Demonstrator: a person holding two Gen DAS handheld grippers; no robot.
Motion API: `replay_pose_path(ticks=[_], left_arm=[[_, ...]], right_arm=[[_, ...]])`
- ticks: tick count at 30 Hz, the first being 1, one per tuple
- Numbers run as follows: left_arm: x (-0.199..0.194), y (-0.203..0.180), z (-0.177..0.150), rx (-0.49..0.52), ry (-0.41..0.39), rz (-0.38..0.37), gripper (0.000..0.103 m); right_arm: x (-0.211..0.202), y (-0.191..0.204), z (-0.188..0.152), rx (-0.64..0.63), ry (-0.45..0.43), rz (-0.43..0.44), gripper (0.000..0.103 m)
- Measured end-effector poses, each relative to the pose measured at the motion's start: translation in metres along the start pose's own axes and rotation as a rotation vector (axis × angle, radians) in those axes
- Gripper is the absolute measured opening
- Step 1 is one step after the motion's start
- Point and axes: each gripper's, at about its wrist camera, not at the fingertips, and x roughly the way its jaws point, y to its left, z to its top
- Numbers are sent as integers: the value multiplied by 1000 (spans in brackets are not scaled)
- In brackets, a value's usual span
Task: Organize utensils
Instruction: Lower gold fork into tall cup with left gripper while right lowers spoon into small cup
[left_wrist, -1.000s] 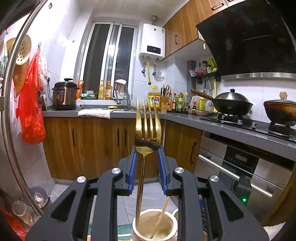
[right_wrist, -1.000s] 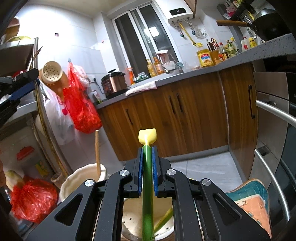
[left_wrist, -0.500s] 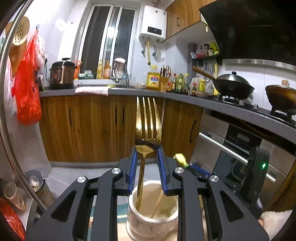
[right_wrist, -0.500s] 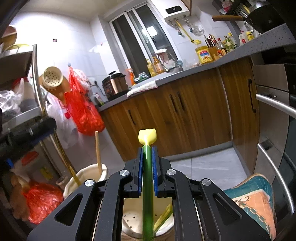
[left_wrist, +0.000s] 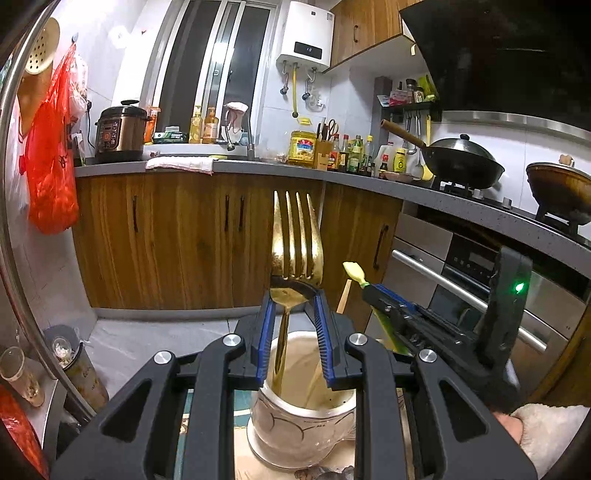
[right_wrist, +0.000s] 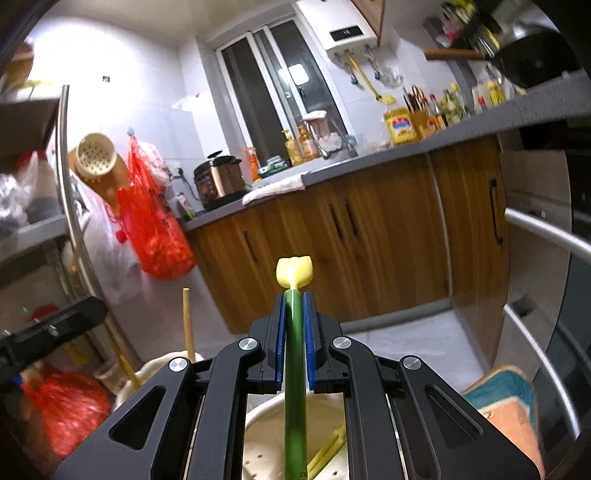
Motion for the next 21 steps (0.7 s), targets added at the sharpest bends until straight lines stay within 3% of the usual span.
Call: replay_pose_path(ticks=[4,13,17,21], left_arm=[[1,-1,0,5,1,-7,21],[2,3,1,-7,-5,-9,21],[2,5,0,-6,-5,-13,21],[2,7,-1,-11,-3,-21,21]], right_arm=[[-3,4,-4,-42,-35,-12,11],[3,2,21,44,-41,54,11],[12,12,7,-15,-9,34,11],[7,23,1,-106,-34,-4,11]])
